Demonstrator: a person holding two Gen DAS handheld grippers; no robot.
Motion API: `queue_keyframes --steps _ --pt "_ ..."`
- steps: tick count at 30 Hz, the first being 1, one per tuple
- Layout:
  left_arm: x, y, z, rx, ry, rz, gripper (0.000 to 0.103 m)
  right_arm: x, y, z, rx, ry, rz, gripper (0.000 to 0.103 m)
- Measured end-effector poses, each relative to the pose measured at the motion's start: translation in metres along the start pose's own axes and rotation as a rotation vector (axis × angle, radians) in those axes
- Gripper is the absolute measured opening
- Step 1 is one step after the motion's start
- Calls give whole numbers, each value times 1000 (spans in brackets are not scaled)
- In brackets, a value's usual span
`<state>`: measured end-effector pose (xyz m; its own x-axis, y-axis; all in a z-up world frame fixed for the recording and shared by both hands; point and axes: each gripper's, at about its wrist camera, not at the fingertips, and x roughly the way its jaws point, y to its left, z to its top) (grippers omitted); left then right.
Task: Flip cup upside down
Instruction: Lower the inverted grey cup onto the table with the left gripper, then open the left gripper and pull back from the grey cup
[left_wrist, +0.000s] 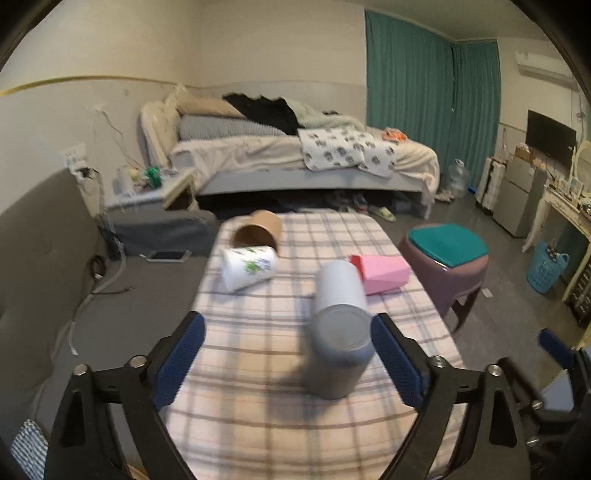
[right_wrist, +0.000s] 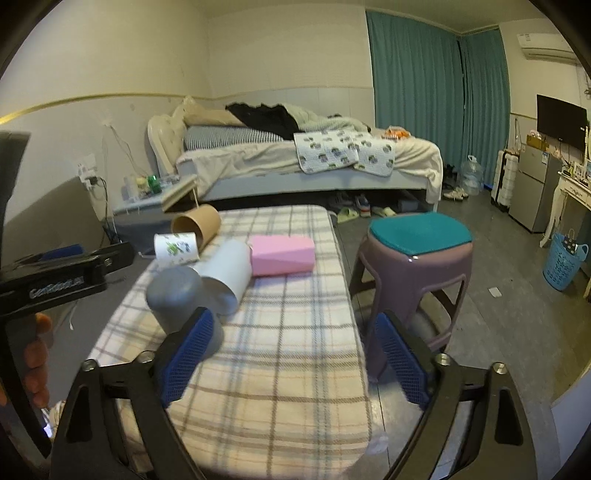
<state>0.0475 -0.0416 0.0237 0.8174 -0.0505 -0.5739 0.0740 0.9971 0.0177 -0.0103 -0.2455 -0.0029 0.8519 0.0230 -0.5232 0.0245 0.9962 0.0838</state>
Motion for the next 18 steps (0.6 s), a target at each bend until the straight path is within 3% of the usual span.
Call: queue_keyframes --steps 7,11,18 --pt "-40 38 -22 -27 -74 53 100 -24 17 1 -9 -103 43 103" --pt "-53 48 -36 -29 -107 79 101 -24 26 -4 -15 -102 67 103" --pt "-50 44 -52 -12 -117 59 101 -19 39 -15 -50 -104 59 103"
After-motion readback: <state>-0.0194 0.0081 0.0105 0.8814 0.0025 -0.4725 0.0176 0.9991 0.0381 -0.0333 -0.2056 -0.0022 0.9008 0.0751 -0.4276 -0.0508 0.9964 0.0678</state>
